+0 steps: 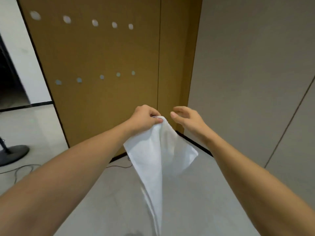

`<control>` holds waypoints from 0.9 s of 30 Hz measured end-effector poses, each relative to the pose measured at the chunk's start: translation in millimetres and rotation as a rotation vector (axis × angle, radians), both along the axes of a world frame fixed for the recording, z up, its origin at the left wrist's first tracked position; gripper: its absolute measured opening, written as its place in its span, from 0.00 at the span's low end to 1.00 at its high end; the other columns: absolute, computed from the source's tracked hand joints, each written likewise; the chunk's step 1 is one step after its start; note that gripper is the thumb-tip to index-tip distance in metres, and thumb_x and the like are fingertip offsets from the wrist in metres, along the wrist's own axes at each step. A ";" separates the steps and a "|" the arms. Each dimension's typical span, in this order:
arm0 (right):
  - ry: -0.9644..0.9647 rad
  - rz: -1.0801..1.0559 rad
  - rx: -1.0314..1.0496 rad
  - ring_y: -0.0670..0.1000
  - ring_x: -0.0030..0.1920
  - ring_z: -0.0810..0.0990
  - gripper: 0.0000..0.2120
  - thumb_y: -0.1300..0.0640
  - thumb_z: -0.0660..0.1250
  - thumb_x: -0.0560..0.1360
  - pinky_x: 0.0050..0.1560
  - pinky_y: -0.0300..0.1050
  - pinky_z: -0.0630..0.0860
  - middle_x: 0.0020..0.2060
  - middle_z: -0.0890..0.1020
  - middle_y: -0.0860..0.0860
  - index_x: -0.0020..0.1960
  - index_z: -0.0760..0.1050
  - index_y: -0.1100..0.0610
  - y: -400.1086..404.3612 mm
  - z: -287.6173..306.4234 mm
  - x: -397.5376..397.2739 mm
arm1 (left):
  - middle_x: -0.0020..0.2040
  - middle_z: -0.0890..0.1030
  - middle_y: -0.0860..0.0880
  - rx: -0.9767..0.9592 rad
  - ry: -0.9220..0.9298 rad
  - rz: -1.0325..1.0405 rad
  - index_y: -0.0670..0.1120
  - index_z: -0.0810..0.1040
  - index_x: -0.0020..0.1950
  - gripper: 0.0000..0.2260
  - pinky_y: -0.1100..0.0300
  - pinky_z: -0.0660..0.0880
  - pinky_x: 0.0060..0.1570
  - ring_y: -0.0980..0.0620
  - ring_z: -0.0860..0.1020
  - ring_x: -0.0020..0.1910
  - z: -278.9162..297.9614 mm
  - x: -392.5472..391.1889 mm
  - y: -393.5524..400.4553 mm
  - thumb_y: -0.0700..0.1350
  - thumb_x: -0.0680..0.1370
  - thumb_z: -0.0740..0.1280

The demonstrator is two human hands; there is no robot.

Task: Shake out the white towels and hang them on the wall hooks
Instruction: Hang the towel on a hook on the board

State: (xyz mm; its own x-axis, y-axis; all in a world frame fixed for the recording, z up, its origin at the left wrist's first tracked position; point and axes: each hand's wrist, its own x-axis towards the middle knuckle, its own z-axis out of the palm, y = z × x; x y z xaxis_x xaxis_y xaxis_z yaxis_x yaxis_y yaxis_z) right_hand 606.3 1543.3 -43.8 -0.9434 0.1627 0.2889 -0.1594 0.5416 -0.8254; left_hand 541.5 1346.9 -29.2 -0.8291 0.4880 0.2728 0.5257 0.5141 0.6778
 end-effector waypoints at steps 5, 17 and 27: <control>-0.066 0.259 0.144 0.49 0.52 0.80 0.19 0.45 0.72 0.74 0.52 0.46 0.78 0.52 0.82 0.50 0.60 0.78 0.54 -98.5 7.2 -141.3 | 0.39 0.84 0.51 0.059 0.026 0.188 0.50 0.86 0.42 0.05 0.67 0.72 0.31 0.56 0.79 0.38 -4.3 -128.2 -63.8 0.49 0.74 0.72; -0.070 0.314 -0.075 0.48 0.33 0.73 0.09 0.58 0.69 0.75 0.33 0.40 0.67 0.33 0.76 0.51 0.42 0.79 0.64 -243.2 37.8 -452.3 | 0.43 0.84 0.53 0.055 0.078 0.447 0.50 0.85 0.46 0.04 0.62 0.74 0.38 0.55 0.81 0.43 50.9 -385.5 -223.3 0.49 0.76 0.71; -0.026 0.522 -0.017 0.50 0.32 0.70 0.11 0.57 0.67 0.73 0.35 0.44 0.64 0.30 0.73 0.50 0.32 0.72 0.53 -348.3 79.0 -680.8 | 0.39 0.83 0.52 -0.123 0.197 0.717 0.53 0.83 0.42 0.06 0.61 0.73 0.40 0.54 0.79 0.43 78.8 -572.1 -332.6 0.53 0.76 0.70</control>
